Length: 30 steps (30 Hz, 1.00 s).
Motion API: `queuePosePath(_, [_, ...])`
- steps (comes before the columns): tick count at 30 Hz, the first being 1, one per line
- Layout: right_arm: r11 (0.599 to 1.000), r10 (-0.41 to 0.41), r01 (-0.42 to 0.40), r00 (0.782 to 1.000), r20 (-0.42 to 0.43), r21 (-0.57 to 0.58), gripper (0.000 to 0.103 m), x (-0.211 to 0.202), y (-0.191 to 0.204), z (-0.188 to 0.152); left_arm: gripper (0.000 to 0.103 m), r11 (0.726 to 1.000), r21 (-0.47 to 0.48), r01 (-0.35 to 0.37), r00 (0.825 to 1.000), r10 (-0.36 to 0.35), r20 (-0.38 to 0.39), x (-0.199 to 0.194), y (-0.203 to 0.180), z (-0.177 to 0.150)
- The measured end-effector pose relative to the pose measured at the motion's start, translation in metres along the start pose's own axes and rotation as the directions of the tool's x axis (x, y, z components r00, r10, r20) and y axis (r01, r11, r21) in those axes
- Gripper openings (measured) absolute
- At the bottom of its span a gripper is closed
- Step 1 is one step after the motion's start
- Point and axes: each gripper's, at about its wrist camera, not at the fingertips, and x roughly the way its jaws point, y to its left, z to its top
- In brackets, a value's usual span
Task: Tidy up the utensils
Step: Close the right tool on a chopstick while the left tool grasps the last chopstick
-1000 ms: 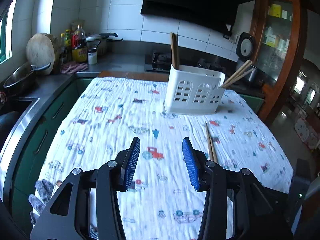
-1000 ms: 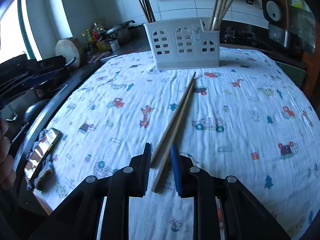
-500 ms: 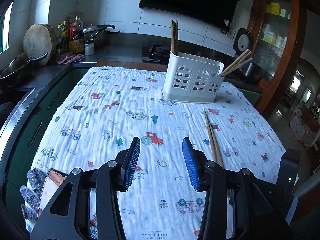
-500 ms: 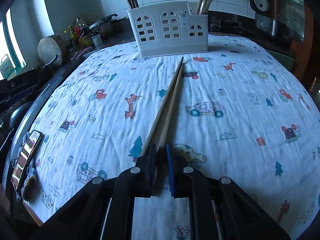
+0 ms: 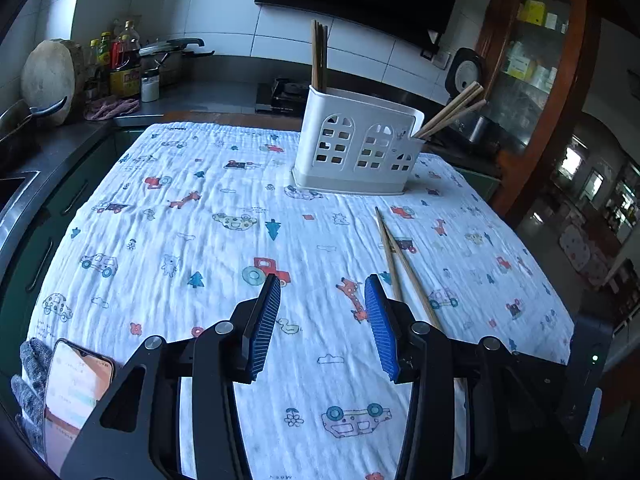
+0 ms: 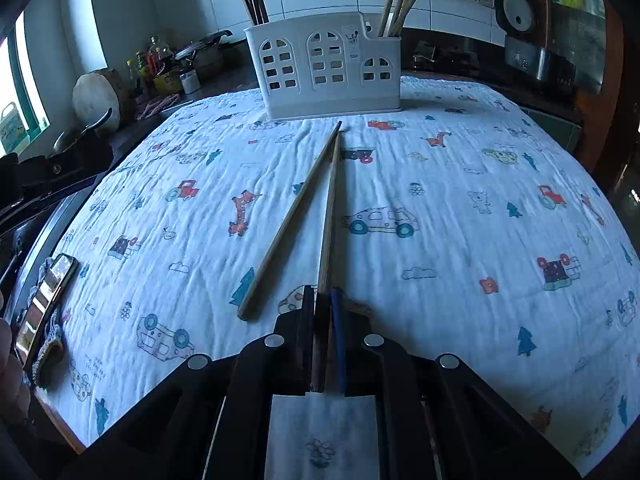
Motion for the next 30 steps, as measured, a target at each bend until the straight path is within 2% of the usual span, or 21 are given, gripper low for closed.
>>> queuePosePath(10, [0.999, -0.04, 0.041, 0.998, 0.039, -0.027, 0.008, -0.017, -0.014, 0.001, 0.044, 1.0, -0.004, 0.03, 0.998, -0.03, -0.051, 0.021, -0.007, -0.005])
queuePosePath(17, [0.998, -0.045, 0.049, 0.993, 0.109, -0.037, 0.008, -0.039, -0.024, 0.012, 0.044, 0.999, 0.0, 0.044, 0.995, -0.044, -0.09, 0.027, -0.014, -0.012])
queuePosePath(23, [0.999, -0.031, 0.038, 0.982, 0.188, -0.036, 0.007, -0.061, -0.035, 0.021, 0.044, 0.995, 0.022, 0.096, 0.988, -0.092, -0.125, 0.03, -0.031, -0.024])
queuePosePath(28, [0.999, -0.015, 0.027, 0.968, 0.25, -0.043, 0.007, -0.079, -0.043, 0.031, 0.044, 0.989, 0.022, 0.145, 0.975, -0.139, -0.172, 0.04, -0.048, -0.035])
queuePosePath(30, [0.998, -0.009, 0.024, 0.962, 0.274, -0.051, 0.007, -0.087, -0.047, 0.036, 0.04, 0.989, 0.016, 0.149, 0.972, -0.144, -0.187, 0.047, -0.053, -0.037])
